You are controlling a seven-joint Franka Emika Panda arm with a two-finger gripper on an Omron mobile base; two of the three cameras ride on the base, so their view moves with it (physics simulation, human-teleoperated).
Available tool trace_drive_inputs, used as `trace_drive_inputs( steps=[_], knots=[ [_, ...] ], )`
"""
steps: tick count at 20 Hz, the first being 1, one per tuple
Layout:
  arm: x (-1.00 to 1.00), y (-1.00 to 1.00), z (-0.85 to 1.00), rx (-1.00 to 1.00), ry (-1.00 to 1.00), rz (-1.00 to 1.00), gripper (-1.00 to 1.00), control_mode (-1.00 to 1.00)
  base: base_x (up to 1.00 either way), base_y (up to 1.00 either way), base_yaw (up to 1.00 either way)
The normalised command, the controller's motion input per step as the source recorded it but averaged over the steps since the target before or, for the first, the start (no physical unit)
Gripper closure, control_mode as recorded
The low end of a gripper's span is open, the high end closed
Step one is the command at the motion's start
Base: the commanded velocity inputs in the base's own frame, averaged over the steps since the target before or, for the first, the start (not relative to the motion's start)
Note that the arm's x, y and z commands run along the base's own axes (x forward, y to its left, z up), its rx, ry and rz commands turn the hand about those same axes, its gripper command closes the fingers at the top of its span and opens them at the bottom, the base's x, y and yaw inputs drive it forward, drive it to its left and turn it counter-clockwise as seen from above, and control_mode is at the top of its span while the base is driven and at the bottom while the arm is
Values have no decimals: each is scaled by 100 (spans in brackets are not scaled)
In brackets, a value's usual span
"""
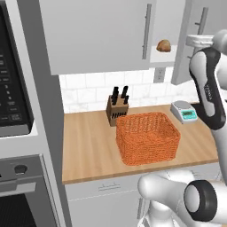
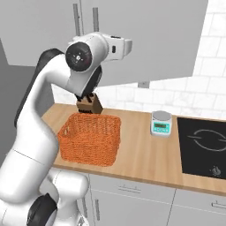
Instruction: Open the cabinet, pick up the bread from the cabinet and place it in the basket. Then move the basket to the dining counter.
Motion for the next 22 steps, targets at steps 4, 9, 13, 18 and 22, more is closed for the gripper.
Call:
trace_drive_inputs(
  steps=[4,9,13,18,22],
  knots=[
    [-71,-100,-36,0,0,0,100,-100,0,0,0],
    [-68,-100,-48,0,0,0,100,-100,0,0,0],
    [-65,-100,-53,0,0,0,100,-100,0,0,0],
    [-57,-100,-52,0,0,0,100,-100,0,0,0],
    [-42,-100,-57,1,0,0,100,-100,0,0,0]
  ],
)
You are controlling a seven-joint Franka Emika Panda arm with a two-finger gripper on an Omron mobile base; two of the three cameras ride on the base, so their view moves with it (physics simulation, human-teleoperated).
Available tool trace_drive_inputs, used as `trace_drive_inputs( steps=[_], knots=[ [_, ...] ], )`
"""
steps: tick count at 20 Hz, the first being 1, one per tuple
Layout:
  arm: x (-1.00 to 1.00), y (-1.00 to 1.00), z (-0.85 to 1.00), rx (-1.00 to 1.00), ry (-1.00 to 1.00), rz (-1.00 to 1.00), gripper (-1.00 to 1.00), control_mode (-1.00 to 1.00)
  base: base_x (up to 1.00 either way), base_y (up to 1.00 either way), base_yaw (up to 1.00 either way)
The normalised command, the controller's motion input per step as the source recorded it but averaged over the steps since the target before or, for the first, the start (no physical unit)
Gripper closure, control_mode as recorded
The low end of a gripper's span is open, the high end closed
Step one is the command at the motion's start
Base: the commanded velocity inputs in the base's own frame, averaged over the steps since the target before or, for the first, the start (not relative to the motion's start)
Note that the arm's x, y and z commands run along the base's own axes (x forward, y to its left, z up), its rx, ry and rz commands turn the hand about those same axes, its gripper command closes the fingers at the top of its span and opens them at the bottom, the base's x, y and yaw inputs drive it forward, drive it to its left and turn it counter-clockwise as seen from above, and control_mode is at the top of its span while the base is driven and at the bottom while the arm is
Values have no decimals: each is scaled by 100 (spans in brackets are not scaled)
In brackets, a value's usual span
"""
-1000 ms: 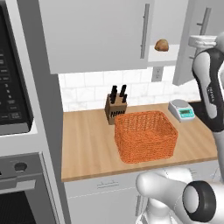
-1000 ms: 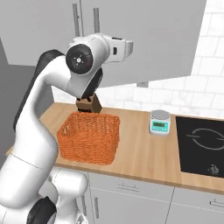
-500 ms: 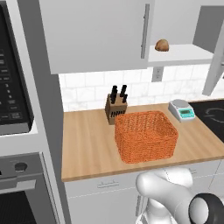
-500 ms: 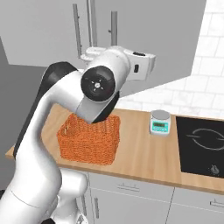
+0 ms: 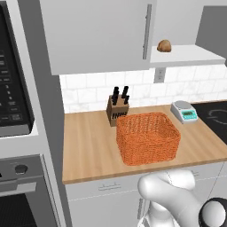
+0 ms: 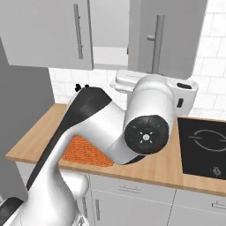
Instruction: Open the cabinet, pick up the bread from the cabinet and place it in the basket. Then move the basket to the dining counter.
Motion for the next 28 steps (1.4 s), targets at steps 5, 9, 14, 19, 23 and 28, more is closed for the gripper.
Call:
trace_drive_inputs(
  steps=[5,9,14,19,23,28],
  knots=[
    [-4,-100,-40,4,-3,-2,100,-100,0,0,0],
    [-89,-65,0,1,-29,-2,100,-100,0,0,0],
    [-98,92,-18,0,-38,0,100,-100,0,0,0],
    [22,100,-34,-10,-28,-1,100,-100,0,0,0],
    [100,100,-59,-9,-5,-6,100,-100,0,0,0],
    [100,100,-24,-1,-11,-8,100,-100,0,0,0]
  ],
)
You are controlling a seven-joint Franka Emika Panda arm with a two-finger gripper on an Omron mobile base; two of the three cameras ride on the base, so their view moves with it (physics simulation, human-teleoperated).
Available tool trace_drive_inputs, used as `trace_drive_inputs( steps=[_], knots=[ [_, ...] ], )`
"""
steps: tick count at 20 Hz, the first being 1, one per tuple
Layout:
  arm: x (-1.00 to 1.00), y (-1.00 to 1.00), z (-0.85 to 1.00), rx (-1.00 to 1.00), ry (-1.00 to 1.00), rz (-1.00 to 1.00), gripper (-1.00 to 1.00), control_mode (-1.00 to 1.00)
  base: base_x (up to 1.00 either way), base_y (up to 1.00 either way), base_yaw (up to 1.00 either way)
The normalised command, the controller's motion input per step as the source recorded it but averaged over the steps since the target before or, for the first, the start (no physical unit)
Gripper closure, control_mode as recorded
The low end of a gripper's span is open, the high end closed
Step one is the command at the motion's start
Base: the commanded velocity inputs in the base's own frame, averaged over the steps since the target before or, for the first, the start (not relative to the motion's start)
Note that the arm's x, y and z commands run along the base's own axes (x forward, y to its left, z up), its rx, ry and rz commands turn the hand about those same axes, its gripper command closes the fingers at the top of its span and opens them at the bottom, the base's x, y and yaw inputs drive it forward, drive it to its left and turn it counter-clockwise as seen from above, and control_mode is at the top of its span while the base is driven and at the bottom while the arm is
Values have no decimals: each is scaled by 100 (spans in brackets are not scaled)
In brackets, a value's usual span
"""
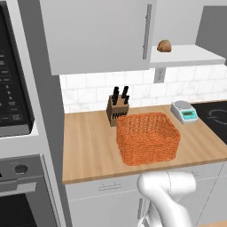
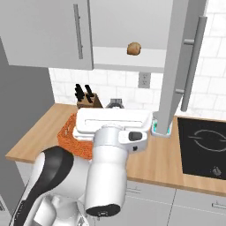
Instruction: Open the cabinet, pick up the bread from the cabinet and place it in the basket. Then move the basket to the dining counter.
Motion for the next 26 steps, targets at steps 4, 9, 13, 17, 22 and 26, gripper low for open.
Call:
trace_drive_inputs(
  steps=[4,9,13,17,22,26],
  knots=[
    [77,62,33,1,-1,-10,100,-100,0,0,0],
    [84,56,39,5,3,-5,100,-100,0,0,0],
    [50,0,42,14,26,0,100,-100,0,0,0],
    [0,-20,45,22,32,4,100,-100,0,0,0],
    [0,-2,44,3,40,1,100,-100,0,0,0],
    [-1,-1,33,0,36,0,100,-100,0,0,0]
  ],
)
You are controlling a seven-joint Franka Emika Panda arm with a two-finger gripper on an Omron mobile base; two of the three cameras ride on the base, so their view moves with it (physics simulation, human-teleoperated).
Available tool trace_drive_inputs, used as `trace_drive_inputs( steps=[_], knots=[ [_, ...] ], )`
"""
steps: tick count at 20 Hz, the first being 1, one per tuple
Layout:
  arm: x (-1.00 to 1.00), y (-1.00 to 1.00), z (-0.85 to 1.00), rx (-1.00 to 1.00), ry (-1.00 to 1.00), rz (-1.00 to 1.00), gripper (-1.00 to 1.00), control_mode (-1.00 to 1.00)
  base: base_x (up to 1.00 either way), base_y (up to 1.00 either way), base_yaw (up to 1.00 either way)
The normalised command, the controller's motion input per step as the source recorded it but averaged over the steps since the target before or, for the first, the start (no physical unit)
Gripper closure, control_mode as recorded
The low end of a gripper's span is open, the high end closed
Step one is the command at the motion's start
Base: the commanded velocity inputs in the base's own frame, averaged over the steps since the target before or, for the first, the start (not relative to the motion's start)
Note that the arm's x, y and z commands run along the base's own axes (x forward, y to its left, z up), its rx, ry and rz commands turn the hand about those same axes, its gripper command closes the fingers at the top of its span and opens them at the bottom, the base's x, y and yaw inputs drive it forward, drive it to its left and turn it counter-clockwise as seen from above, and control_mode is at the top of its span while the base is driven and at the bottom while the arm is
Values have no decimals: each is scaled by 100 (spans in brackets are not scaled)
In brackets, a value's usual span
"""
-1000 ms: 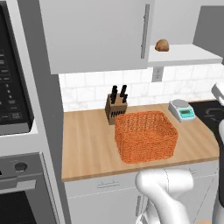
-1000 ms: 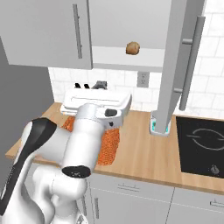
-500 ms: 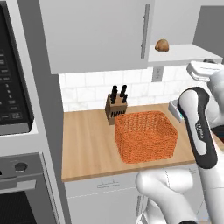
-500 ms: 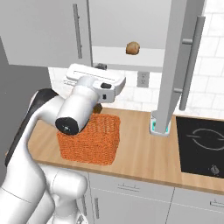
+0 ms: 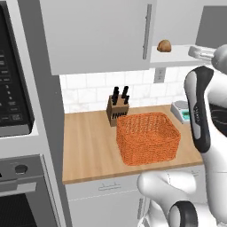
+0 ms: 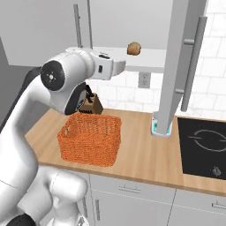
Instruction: Open the cabinet, pick up the bread from the cabinet and place it in the basket. Then move the basket to the dining counter.
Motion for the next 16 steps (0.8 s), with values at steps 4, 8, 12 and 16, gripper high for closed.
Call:
trace_drive_inputs(
  steps=[4,8,12,16],
  knots=[
    [0,-19,-1,0,30,4,100,-100,0,0,0],
    [9,0,-27,0,22,1,-100,-100,0,0,0],
    [32,-1,-15,2,11,2,-100,-100,0,0,0],
    [41,0,-9,4,0,11,-100,-100,0,0,0]
  ],
)
